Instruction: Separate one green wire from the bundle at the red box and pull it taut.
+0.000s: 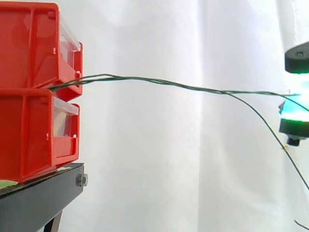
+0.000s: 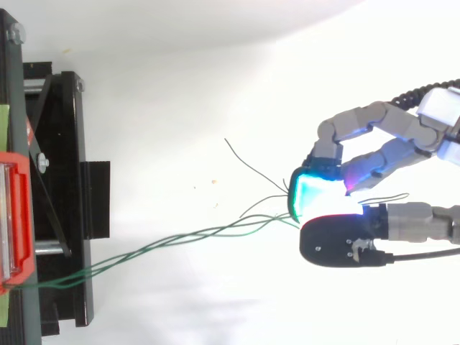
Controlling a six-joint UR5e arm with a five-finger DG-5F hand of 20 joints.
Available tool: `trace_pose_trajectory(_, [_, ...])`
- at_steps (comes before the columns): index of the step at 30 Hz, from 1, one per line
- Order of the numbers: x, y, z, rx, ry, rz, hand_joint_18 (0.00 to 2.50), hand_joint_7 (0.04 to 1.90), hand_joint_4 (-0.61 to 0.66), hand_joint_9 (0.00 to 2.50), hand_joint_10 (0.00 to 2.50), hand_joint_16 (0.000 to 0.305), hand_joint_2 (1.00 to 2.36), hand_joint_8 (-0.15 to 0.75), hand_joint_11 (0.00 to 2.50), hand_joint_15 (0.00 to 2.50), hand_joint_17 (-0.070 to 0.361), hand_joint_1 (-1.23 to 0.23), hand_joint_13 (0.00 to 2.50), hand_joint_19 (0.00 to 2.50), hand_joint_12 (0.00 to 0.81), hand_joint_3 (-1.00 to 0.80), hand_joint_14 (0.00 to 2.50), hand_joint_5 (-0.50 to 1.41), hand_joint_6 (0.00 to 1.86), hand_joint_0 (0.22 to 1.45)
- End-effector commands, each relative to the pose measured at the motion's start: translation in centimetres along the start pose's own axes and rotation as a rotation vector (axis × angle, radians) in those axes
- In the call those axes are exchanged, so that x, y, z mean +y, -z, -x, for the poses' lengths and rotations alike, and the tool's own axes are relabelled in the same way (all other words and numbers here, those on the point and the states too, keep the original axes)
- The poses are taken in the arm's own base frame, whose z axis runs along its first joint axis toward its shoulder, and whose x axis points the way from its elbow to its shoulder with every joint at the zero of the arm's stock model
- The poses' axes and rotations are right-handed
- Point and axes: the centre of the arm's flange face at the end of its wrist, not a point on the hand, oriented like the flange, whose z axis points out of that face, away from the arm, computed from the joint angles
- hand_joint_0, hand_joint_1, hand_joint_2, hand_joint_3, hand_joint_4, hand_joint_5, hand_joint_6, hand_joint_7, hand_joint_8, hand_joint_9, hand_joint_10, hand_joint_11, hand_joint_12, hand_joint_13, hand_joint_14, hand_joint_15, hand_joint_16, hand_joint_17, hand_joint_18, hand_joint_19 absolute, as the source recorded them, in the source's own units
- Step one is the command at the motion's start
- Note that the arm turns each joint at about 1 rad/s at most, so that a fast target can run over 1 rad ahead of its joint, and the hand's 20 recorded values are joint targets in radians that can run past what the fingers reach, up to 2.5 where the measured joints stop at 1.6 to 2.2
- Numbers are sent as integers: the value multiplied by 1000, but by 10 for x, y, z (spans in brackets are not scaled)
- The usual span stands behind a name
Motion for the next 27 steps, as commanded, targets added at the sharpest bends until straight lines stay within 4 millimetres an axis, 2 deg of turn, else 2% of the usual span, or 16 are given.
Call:
trace_pose_trajectory(1, [6, -6, -7, 11, -51, 63, 726, 1177, 76, 942, 24, 55, 1025, 291, 715, 399, 125, -716, 806, 509, 375, -167, 16, -154, 880, 621])
trace_pose_trajectory(11, [20, -17, -20, 26, -126, 193, 726, 1176, 76, 939, 25, 55, 1025, 292, 700, 396, 124, -715, 805, 509, 374, -163, 16, -154, 880, 620])
trace_pose_trajectory(27, [24, -19, -22, 24, -116, 222, 724, 1179, 75, 936, 23, 55, 1025, 290, 703, 396, 124, -716, 806, 511, 375, -161, 16, -154, 880, 620])
